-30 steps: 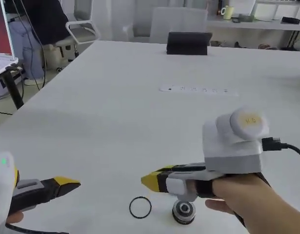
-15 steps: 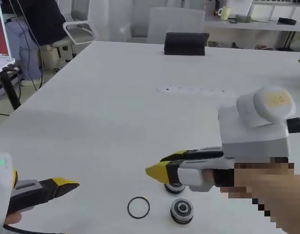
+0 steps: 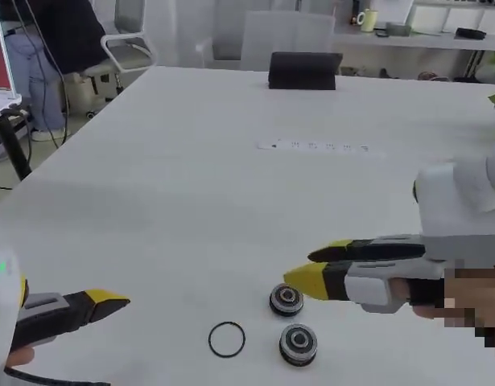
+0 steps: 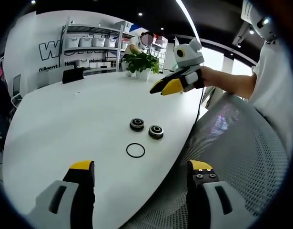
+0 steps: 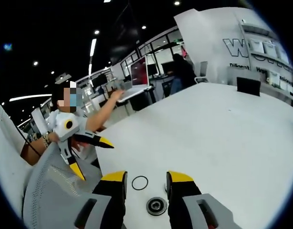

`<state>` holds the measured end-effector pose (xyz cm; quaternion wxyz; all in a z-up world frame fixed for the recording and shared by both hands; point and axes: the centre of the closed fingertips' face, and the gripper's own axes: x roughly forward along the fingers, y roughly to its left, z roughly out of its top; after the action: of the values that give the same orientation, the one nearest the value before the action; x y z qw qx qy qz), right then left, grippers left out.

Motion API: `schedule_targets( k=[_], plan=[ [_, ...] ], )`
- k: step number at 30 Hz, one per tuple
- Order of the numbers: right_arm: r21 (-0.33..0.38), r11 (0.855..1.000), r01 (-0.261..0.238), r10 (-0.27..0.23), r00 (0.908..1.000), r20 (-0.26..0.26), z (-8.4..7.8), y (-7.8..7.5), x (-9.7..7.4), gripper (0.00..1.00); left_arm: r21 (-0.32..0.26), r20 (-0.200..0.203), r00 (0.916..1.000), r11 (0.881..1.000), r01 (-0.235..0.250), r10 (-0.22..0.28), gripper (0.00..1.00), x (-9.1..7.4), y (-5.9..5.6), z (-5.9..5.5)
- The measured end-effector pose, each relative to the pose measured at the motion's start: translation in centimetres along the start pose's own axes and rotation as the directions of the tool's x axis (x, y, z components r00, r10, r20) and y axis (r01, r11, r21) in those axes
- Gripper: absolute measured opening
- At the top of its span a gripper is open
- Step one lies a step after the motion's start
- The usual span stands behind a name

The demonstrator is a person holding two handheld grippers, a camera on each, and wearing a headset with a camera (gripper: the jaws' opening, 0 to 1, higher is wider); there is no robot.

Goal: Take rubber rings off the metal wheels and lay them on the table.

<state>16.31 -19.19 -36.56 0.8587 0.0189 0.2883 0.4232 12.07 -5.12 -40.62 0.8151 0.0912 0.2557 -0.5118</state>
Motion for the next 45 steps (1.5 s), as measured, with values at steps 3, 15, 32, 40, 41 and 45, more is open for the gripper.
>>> schedule_targets(
  k=[3, 15, 32, 40, 41, 45],
  plan=[
    [0.008, 1.0, 0.006, -0.006, 1.0, -0.006, -0.7, -0.5, -0.2, 0.32, 0.003, -0.004, 1.0, 1.0, 0.003, -0.003, 0.77, 0.0, 0.0, 0.0],
    [0.068, 0.998, 0.006, -0.002, 0.9981, -0.061, -3.9, -1.6, -0.2, 0.31, 0.075, -0.029, 0.9995, 0.997, 0.012, -0.01, 0.82, -0.4, -0.2, 0.8],
    [0.065, 0.998, -0.01, 0.018, 0.9915, -0.129, -6.1, -2.2, -0.3, 0.31, 0.264, 0.005, 0.9951, 0.96, 0.094, -0.099, 0.87, 0.8, -0.9, 8.4],
    [0.071, 0.997, -0.001, 0.012, 0.9888, -0.149, -6.8, -2.7, -0.3, 0.3, 0.34, 0.003, 0.99, 0.931, 0.131, -0.141, 0.83, 3.2, -1.6, 10.1],
    [0.071, 0.997, -0.001, 0.012, 0.9884, -0.152, -6.9, -2.7, -0.3, 0.3, 0.344, 0.003, 0.9897, 0.929, 0.133, -0.143, 0.82, 3.4, -1.6, 10.3],
    [0.064, 0.998, -0.001, 0.012, 0.9855, -0.169, -7.2, -2.8, -0.2, 0.3, 0.363, 0.015, 0.9867, 0.92, 0.145, -0.162, 0.8, 4.7, -2.0, 11.2]
  ],
)
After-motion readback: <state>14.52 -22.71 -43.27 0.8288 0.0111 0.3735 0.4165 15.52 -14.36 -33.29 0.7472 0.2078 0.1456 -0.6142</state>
